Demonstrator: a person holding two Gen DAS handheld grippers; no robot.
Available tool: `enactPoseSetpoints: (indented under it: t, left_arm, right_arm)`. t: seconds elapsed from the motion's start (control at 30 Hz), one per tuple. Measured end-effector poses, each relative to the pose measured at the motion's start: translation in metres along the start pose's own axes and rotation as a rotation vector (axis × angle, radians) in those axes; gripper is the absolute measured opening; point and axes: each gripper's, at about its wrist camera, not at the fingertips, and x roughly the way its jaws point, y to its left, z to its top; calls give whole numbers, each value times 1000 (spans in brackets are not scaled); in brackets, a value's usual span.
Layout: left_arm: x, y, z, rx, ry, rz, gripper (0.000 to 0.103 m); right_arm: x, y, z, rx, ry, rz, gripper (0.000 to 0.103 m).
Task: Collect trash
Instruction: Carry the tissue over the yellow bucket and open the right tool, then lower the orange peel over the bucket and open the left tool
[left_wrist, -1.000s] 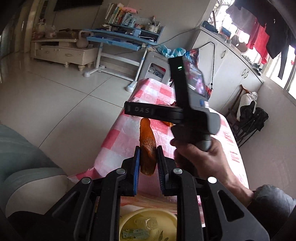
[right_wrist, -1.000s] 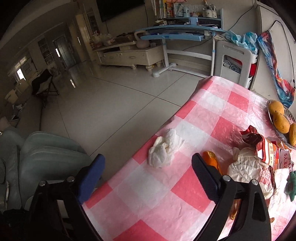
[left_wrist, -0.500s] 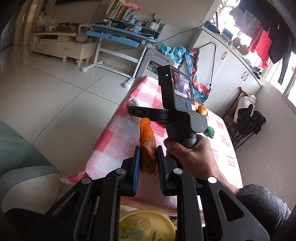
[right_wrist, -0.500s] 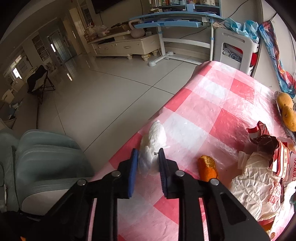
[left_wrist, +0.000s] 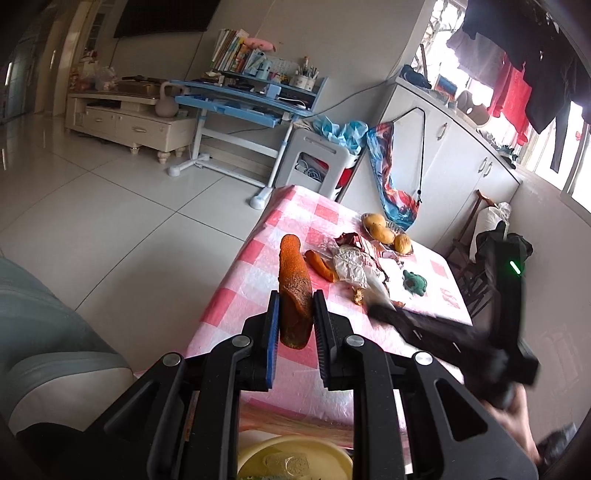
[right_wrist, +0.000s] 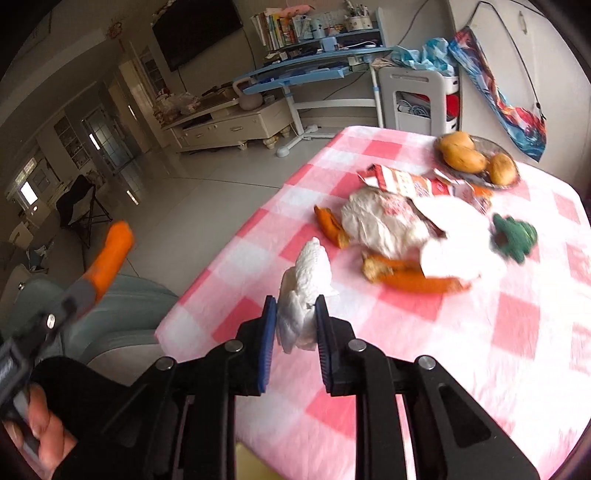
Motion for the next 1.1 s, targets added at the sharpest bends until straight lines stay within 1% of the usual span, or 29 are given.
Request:
enactPoseSetpoints:
  t: [0.1, 0.23, 0.3, 0.33, 0.43, 0.47, 0.5, 0.53, 0.6, 0.63, 0.67, 0.77, 0.83, 0.87, 0.9, 0.93, 0.97, 1.0, 1.03, 1.07, 1.1]
  left_arm:
    - [-6, 1, -2, -3, -2, -4, 17]
    - [-13, 1, -7, 11, 4, -11, 17]
    - [-16, 0, -12, 23, 8, -15, 17]
    - [-17, -1, -13, 29, 9, -17, 17]
    - [-21, -4, -19, 60, 11, -17, 17]
    - [-21, -5, -21, 72, 13, -16, 17]
    - [-22, -5, -24, 82, 18, -15, 17]
    - [-22, -5, -26, 89, 24, -14, 17]
    - [-22, -6, -30, 96, 36, -13, 17]
    - [-22, -5, -32, 98, 46, -14, 17]
    - [-23, -5, -35, 100, 52, -13, 17]
    - [-22, -3, -39, 105, 78, -15, 17]
    - [-21, -5, -43, 118, 97, -11, 17]
    - [-20, -5, -46, 126, 108, -12, 17]
    - [-19, -7, -50, 137, 125, -15, 17]
    - [-18, -9, -54, 151, 146, -18, 17]
    - [-17, -12, -60, 169, 166, -18, 17]
    - [-15, -15, -64, 190, 189, -17, 17]
    - [-10, -20, -73, 225, 238, -20, 17]
    - [-5, -24, -82, 258, 291, -23, 17]
    - [1, -28, -91, 286, 341, -26, 17]
  right_arm:
    - [-19, 4, -31, 34, 15, -1, 22]
    - [-32, 17, -69, 59, 57, 7, 22]
    - [-34, 26, -88, 62, 86, 20, 22]
    - [-34, 26, -88, 62, 86, 20, 22]
    - [-30, 43, -110, 29, 135, 5, 26]
    - [-26, 48, -115, 15, 160, -4, 29]
    - [-24, 51, -119, 1, 177, -19, 34]
    - [-22, 54, -124, -11, 191, -33, 38]
    - [-19, 57, -127, -25, 204, -57, 55]
    - [-21, 57, -131, -30, 193, -74, 59]
    - [-24, 57, -130, -31, 177, -88, 64]
    - [-37, 50, -129, -1, 116, -122, 70]
    - [-50, 46, -126, 24, 45, -155, 75]
    - [-60, 46, -126, 30, -8, -183, 77]
    - [-72, 50, -124, 22, -75, -227, 81]
    - [-87, 55, -122, -2, -160, -300, 85]
    - [-102, 62, -121, -32, -251, -396, 97]
    - [-114, 69, -122, -62, -342, -497, 97]
    - [-121, 74, -122, -91, -415, -591, 97]
    - [-124, 77, -122, -121, -465, -660, 97]
    - [-122, 75, -118, -138, -468, -679, 97]
